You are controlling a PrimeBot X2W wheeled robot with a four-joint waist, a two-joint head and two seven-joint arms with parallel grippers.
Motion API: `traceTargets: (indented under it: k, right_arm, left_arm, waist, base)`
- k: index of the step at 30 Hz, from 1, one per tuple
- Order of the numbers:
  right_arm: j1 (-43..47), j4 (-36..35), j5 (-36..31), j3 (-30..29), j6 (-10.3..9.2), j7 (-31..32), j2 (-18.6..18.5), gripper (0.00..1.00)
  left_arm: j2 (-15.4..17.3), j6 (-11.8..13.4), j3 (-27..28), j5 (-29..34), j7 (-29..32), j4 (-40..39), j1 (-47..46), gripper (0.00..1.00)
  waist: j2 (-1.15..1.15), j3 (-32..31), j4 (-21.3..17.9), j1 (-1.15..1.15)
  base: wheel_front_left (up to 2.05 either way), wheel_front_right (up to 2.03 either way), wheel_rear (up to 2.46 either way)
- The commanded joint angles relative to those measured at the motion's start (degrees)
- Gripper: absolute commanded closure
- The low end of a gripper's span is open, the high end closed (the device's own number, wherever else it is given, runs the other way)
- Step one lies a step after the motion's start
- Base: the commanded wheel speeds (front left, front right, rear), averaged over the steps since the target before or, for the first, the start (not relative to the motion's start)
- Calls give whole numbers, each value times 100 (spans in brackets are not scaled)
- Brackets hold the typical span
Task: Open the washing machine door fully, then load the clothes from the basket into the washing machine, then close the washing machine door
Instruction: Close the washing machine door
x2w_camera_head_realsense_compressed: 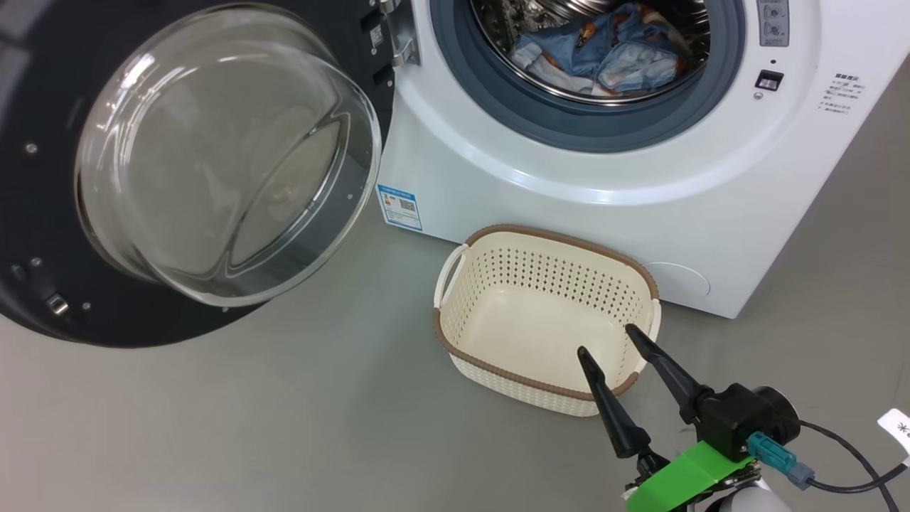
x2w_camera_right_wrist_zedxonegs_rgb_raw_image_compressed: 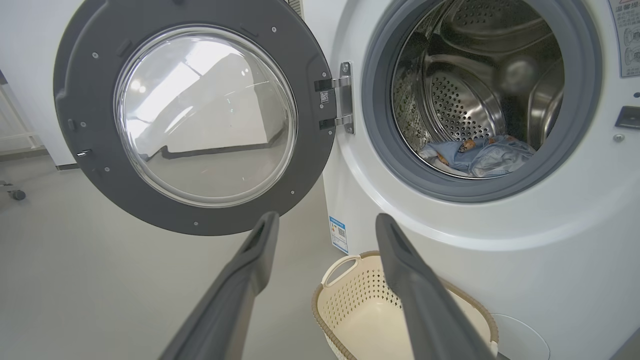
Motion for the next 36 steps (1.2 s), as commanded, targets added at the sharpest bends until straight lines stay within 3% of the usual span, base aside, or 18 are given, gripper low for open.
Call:
traceTargets:
  k: [1,7,16,28,36]
  right_arm:
    - [-31,-148,53,122,9,-27,15,0]
    - [-57,-153,61,144,9,-27,-60,0]
    - [-127,-139,29,149,9,-4,-272,0]
    - [-197,-401,21,167,9,253,-554,0]
    - [-175,-650,46,172,9,444,-731,0]
  left_arm:
    - [365,-95,252,-211,140,3,-410,100]
    - [1163,-166,657,-1213,874,856,-1553,100]
    - [2056,64,957,-2041,1682,2113,-2780,100]
    - [2434,-82,962,-2475,2286,3222,-3359,100]
    - [2451,-345,1088,-2949,2889,3738,-3520,100]
  waist:
    - [0,10,-16,0]
    - [0,95,-116,0]
    - [0,306,-317,0]
    - [0,622,-545,0]
    - [0,763,-646,0]
  base:
    - [0,0,0]
    - [0,0,0]
    - [0,0,0]
    - [0,0,0]
    - [0,0,0]
